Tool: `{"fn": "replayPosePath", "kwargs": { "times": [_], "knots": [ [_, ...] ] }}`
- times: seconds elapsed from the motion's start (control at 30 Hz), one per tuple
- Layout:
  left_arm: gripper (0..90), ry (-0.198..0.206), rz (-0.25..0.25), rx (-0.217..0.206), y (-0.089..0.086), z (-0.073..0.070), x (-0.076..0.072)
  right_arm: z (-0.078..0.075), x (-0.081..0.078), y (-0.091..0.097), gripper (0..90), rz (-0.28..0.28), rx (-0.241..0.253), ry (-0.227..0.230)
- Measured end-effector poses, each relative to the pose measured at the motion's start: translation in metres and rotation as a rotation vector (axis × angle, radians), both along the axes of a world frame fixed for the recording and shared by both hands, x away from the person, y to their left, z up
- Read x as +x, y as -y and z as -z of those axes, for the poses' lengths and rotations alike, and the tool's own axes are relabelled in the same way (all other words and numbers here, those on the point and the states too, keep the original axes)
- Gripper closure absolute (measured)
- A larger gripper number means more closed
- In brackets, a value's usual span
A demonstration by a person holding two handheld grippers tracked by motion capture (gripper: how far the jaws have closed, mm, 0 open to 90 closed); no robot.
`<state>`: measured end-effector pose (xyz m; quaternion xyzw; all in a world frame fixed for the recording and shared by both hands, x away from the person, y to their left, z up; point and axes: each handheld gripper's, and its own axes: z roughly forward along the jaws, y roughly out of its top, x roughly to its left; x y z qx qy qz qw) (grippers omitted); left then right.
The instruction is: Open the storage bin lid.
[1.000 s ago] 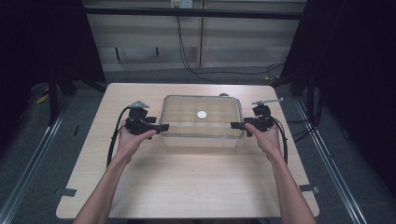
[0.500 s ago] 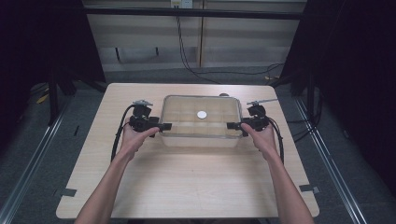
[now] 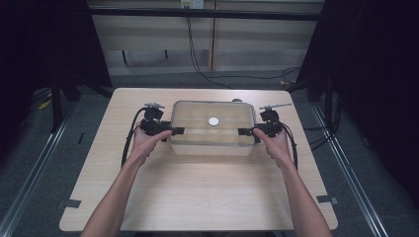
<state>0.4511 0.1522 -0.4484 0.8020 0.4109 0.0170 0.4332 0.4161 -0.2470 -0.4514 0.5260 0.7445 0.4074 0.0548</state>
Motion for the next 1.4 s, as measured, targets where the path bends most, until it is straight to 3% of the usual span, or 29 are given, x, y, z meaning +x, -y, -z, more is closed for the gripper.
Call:
{"fn": "replayPosePath", "kwargs": {
  "times": [0.13,0.27,0.33,0.4,0.53,0.6,0.67,0.7,0.83,1.23,1.4],
  "knots": [
    [21.9,0.003,-0.006,0.01,0.003,0.0,0.001,0.0,0.003,0.0,12.3,0.003,-0.004,-0.001],
    [21.6,-0.025,-0.004,-0.031,0.0,0.004,0.004,0.0,0.004,-0.001,12.1,0.014,-0.001,-0.008],
    [21.7,-0.001,0.008,-0.016,0.0,0.003,0.003,0.001,0.005,0.0,12.2,0.013,0.007,-0.009],
    [21.8,-0.008,-0.001,-0.022,0.002,0.003,0.003,0.001,0.005,0.001,12.4,0.012,0.014,-0.013],
    [23.4,-0.018,0.002,-0.007,0.001,0.001,0.004,-0.002,0.004,-0.001,15.0,0.013,-0.015,-0.003],
    [26.3,-0.026,-0.016,-0.034,-0.002,0.003,0.004,-0.004,0.003,-0.001,17.7,0.024,-0.027,-0.016],
    [29.5,-0.02,-0.033,-0.059,-0.004,0.005,0.002,-0.005,0.002,0.001,22.0,0.032,-0.015,-0.016],
    [30.1,-0.021,-0.034,-0.059,-0.005,0.005,0.002,-0.004,0.002,0.005,26.7,0.044,0.009,-0.007],
    [30.1,-0.018,-0.032,-0.051,-0.004,0.004,0.001,-0.003,0.0,0.008,29.7,0.057,0.031,0.002],
    [35.7,0.026,-0.028,-0.036,-0.007,-0.003,-0.004,-0.007,-0.004,0.007,33.6,0.091,0.017,0.045],
    [39.1,0.032,-0.03,-0.062,-0.01,-0.004,-0.006,-0.009,-0.006,0.009,38.0,0.095,0.031,0.056]
  ]
}}
